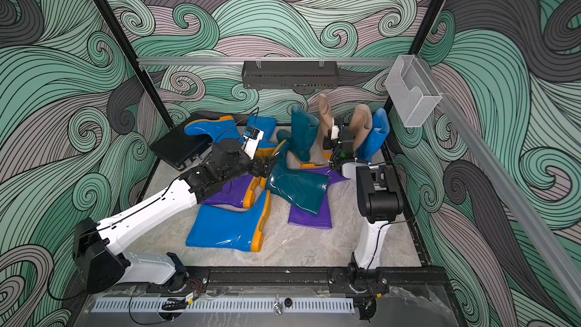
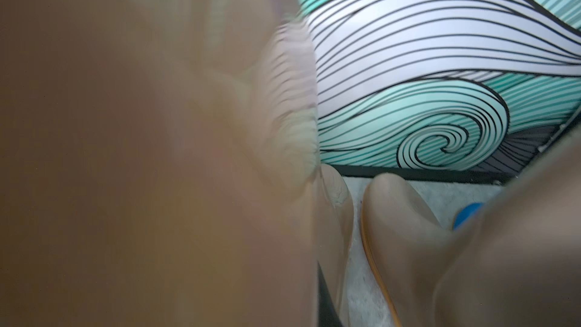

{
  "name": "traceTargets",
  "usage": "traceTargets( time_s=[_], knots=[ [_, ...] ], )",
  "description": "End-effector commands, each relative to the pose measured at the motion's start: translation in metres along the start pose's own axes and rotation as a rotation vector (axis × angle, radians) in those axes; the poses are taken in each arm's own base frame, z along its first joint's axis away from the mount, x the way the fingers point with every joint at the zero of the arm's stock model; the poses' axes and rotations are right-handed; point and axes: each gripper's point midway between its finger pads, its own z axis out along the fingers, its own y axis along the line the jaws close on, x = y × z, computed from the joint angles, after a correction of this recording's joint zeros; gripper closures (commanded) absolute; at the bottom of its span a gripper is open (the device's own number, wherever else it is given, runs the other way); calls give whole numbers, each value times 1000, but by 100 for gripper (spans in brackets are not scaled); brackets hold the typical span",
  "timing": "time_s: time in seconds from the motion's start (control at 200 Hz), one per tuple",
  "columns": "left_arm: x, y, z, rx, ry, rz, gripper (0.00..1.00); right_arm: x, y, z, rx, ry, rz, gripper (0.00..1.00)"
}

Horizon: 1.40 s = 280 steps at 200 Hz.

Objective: Match and arrange rain boots in pairs
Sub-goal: Pair a pair of rain boots at the corner of the board, then pick up the rain boot at the center of the board.

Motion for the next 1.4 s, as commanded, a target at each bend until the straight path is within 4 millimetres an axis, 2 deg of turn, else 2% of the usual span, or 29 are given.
traceTargets(
  time_s=[0.0,0.15,0.33,0.44,0.66,0.69,0.786,0.891,1.001,1.096,1.166,1.221,1.296,1.396],
  knots=[
    [-16,3,0,-14,-42,-1,6,-51,-9,-19,60,-170,-14,100],
    [-17,2,-4,-10,-47,9,6,-44,-15,-39,101,-144,-52,100],
    [-10,3,-5,-12,-36,16,6,-19,-31,-59,169,-100,-59,100],
    [-6,5,-9,-17,-34,11,6,-15,-43,-70,225,-92,-50,100],
    [2,8,-15,-28,-26,7,6,-13,-48,-76,240,-67,-56,100],
    [4,8,-15,-27,-21,5,5,-14,-48,-77,233,-66,-51,91],
    [8,9,-17,-30,-14,0,5,-19,-35,-78,134,-33,-39,43],
    [9,9,-20,-33,-6,3,5,-37,-24,-87,79,-47,-35,25],
    [6,13,-26,-51,-15,7,5,-67,-20,-106,66,-81,-27,21],
    [9,18,-28,-71,-1,11,4,-93,-15,-132,56,-114,-28,20],
    [15,24,-27,-83,25,-1,4,-107,-4,-151,16,-135,-45,20],
    [22,29,-23,-83,51,-16,4,-116,14,-163,-47,-135,-78,20],
    [31,36,-15,-84,89,-45,4,-117,41,-174,-133,-107,-113,20],
    [37,42,-4,-68,105,-110,5,-102,71,-172,-232,-53,-112,20]
  ],
)
